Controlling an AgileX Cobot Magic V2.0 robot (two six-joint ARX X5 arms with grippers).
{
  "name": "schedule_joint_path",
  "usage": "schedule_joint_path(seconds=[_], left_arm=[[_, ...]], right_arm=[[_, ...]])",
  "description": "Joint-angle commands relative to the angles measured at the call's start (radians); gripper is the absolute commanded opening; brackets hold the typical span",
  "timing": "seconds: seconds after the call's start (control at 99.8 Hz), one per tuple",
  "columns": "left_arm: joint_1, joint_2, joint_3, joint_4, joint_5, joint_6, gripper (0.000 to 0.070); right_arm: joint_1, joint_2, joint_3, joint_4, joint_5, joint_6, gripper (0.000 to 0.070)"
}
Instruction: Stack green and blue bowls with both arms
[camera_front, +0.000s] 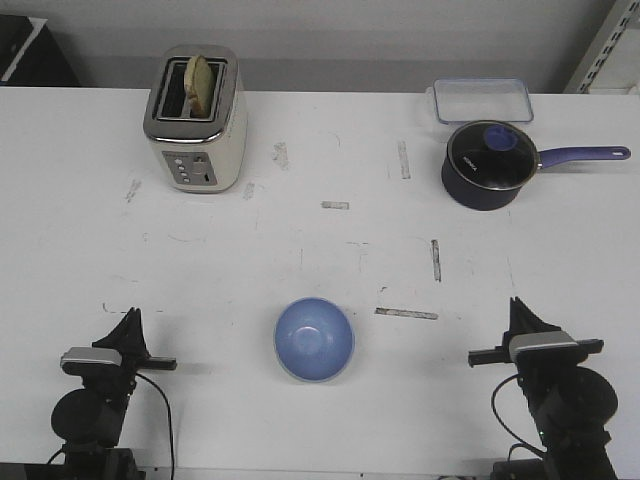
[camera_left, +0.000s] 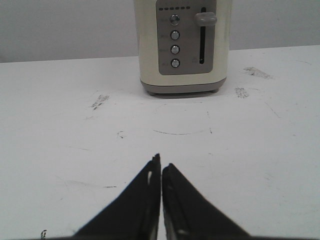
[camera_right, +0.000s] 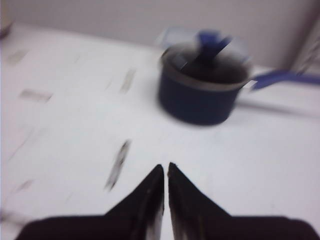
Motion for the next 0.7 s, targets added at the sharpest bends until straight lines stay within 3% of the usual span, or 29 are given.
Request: schedule_joint_path(seconds=[0.0,0.14,0.251,0.421,0.691], left_arm=[[-0.001,-0.002,-0.021,0.011,0.002,-0.007,0.0002],[-0.001,-0.002,-0.021,0.011,0.002,-0.007,0.0002],[-0.001,-0.002,-0.021,0.011,0.002,-0.007,0.0001],[-0.001,-0.002,-0.021,0.011,0.002,-0.007,0.0002],[-0.001,0.000,-0.021,0.013,0.002,-0.007,0.0002]], right_arm=[[-0.039,-0.034,-0.059,0.058,0.001,-0.027,0.0006],[-0.108,-0.141,-0.233,0.222,-0.003,-0.023,0.0006],[-0.116,-0.235,-0.343,0.269,-0.002,0.004,0.0006],[-0.115,-0.336,-0.459,0.301,-0.002,0.060,0.0006],[-0.116,-0.336,-0.459,0.274,-0.001,0.131,0.0006]])
